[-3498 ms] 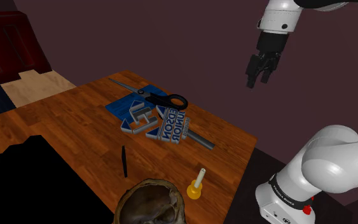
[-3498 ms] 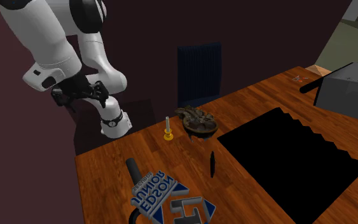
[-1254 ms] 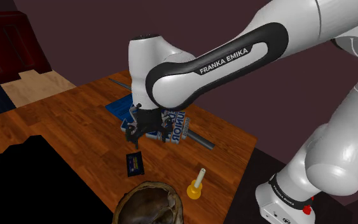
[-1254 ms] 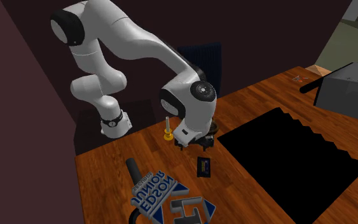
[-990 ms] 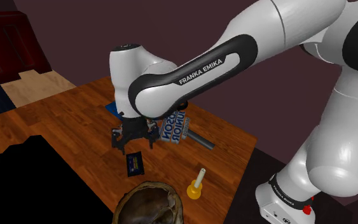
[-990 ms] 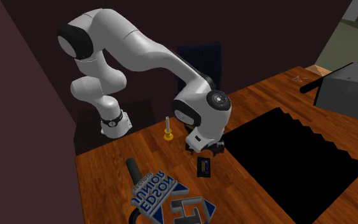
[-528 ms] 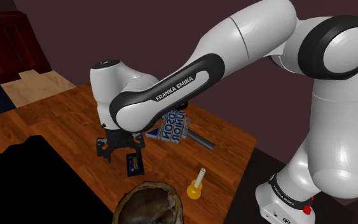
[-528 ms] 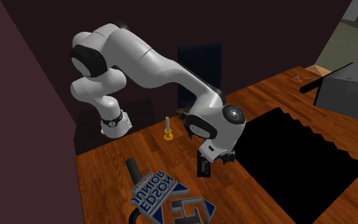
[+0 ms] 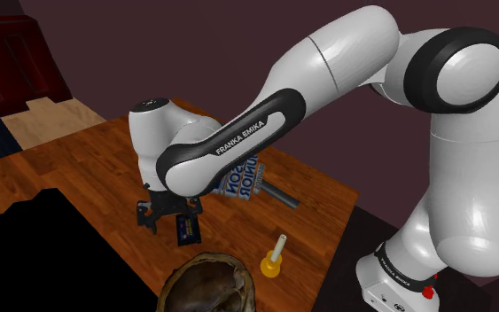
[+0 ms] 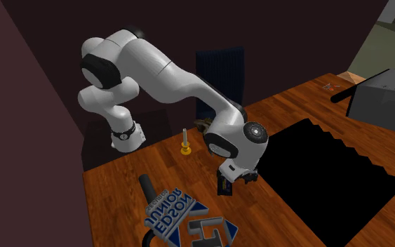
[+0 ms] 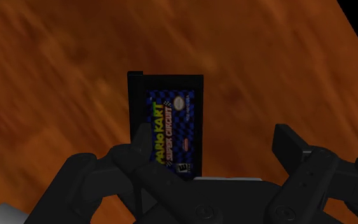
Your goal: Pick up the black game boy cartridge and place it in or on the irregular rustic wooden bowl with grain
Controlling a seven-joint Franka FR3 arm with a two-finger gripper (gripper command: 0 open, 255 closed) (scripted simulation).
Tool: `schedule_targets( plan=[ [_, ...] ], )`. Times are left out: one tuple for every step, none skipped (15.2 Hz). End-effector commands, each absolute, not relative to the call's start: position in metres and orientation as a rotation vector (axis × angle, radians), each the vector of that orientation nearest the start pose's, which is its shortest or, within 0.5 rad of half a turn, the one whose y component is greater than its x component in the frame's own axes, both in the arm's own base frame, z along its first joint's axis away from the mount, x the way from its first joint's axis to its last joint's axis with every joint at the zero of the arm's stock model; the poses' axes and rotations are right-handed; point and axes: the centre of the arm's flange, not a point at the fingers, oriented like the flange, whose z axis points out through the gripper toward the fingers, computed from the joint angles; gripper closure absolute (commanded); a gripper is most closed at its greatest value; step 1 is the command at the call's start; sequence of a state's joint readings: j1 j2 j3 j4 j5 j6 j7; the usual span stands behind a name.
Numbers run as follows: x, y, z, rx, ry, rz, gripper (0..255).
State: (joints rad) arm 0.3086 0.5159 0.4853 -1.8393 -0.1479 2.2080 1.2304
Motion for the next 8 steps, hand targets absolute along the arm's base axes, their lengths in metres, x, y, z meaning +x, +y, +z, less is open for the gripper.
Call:
schedule_targets(
  plan=[
    [0.4614, 0.434, 0.2682, -3.08, 0.604, 0.227, 0],
    [0.4614, 0.434, 0.2682, -3.08, 0.604, 0.227, 0],
    [0.4614, 0.434, 0.2682, -3.08, 0.604, 0.227, 0],
    [0.4614, 0.434, 0.2683, -3.08, 0.604, 0.227, 0],
    [0.4614, 0.434, 0.2683, -3.08, 0.604, 0.227, 255],
    [0.4614, 0.434, 0.2683, -3.08, 0.604, 0.227, 255],
    [0.4614, 0.434, 0.2683, -3.08, 0.604, 0.227, 255],
    [0.4614, 0.434, 0.2683, -3.08, 0.604, 0.227, 255]
  ],
)
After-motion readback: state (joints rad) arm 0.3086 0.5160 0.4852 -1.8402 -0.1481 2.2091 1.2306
